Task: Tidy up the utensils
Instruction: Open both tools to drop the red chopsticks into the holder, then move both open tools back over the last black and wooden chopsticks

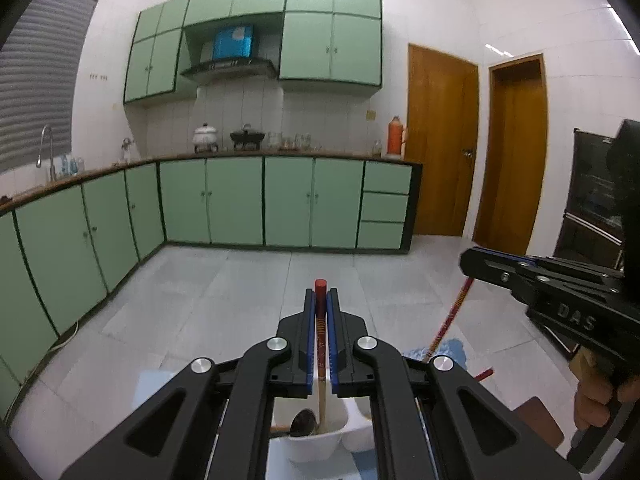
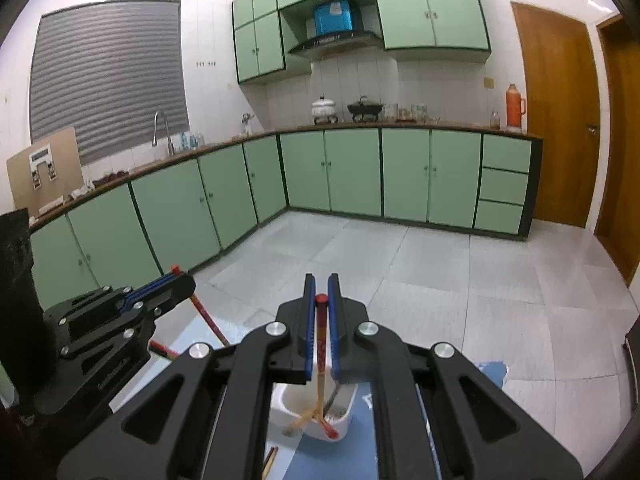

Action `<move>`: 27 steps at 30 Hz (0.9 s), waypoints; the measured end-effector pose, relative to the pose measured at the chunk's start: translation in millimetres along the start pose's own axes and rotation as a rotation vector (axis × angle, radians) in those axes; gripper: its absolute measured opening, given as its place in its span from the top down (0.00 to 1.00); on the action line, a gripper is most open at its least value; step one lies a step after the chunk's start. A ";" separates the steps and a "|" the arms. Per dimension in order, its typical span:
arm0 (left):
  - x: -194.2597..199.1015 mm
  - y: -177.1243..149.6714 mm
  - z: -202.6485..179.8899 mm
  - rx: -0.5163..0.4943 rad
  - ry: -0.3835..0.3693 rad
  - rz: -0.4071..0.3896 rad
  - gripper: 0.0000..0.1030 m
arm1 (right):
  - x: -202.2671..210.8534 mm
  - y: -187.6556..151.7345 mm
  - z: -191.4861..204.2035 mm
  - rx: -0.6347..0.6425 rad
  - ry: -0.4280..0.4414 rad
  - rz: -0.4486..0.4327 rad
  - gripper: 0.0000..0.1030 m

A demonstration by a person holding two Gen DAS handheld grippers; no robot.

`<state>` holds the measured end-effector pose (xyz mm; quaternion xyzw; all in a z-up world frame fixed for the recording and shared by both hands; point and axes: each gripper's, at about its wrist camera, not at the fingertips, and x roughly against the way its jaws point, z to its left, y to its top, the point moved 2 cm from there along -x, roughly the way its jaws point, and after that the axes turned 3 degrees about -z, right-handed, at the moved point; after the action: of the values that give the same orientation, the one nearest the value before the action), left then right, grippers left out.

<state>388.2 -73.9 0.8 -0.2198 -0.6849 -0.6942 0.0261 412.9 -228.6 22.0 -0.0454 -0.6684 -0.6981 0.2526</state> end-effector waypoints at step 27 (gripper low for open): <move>150.5 -60.9 -4.0 0.016 0.034 -0.043 0.37 | 157.9 -99.2 7.5 -0.102 -0.085 -0.140 0.16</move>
<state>230.9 -34.2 -5.0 -0.1929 -0.6947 -0.6925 0.0243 232.8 -269.7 -4.2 -0.0409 -0.6436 -0.7447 0.1719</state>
